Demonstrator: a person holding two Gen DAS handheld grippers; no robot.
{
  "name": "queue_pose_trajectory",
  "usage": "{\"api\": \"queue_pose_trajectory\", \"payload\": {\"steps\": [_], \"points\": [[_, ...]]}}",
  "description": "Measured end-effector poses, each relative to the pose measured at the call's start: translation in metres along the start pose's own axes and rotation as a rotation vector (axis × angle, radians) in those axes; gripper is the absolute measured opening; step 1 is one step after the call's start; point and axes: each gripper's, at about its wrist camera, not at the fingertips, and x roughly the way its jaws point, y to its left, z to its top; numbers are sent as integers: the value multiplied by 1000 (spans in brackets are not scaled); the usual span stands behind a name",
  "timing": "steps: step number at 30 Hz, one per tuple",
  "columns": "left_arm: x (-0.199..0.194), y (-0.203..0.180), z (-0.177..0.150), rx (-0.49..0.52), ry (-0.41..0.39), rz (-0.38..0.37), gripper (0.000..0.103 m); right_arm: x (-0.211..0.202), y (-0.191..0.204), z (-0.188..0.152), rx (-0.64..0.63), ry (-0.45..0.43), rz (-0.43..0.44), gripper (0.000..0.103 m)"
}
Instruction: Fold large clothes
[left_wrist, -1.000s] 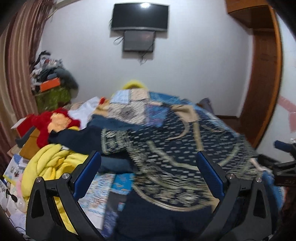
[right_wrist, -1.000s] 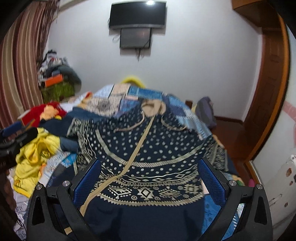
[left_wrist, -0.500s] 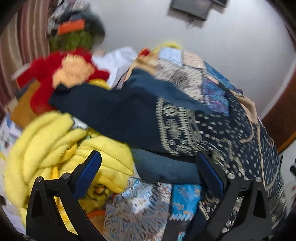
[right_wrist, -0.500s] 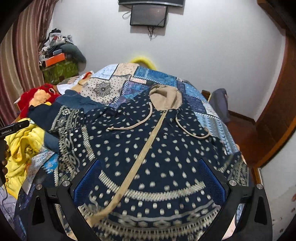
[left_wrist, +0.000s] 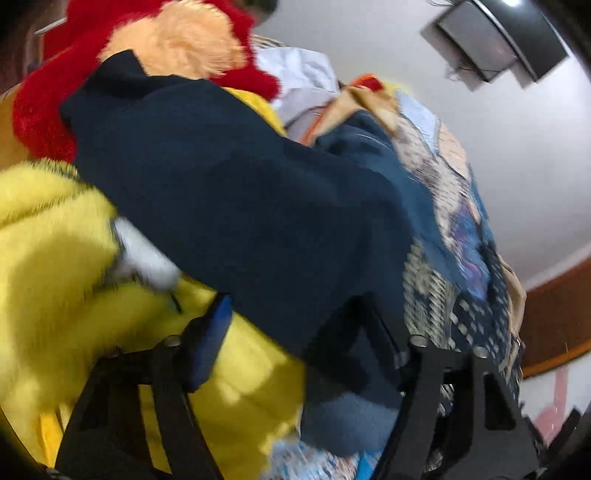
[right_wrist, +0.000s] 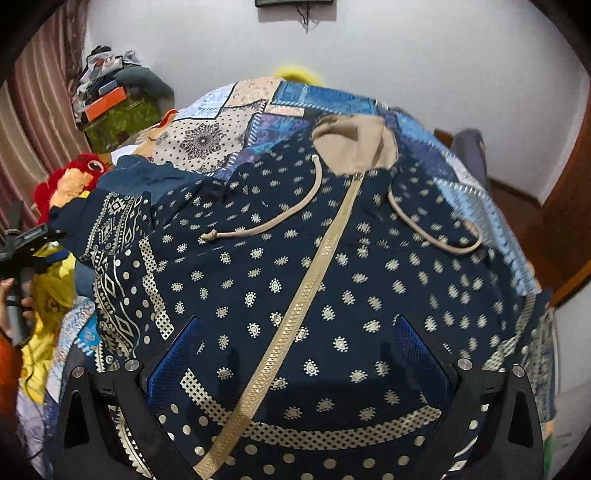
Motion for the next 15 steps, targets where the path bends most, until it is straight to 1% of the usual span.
{"api": "queue_pose_trajectory", "payload": {"steps": [1,2,4,6,7,9,12,13,15], "points": [[0,2,4,-12,-21,1,62,1,-1,0,5,3,5,103],[-1,1,7,-17,-48,20,55,1,-2,-1,11,5,10,103],[-3,-2,12,7,-74,90,19,1,-4,-2,21,10,18,103],[-4,-7,16,26,-89,116,12,-1,-6,-3,31,16,24,103],[-6,-10,18,37,-100,126,6,-3,-8,-4,35,16,24,103],[-14,-23,22,78,-124,157,5,-10,-12,-5,45,6,22,103],[-43,-59,24,188,-199,174,5,-21,-20,-6,61,-10,23,103],[-56,-78,24,235,-231,171,5,-27,-24,-7,68,-21,19,103],[-77,-110,24,292,-272,131,5,-35,-31,-7,80,-34,16,103]]}}
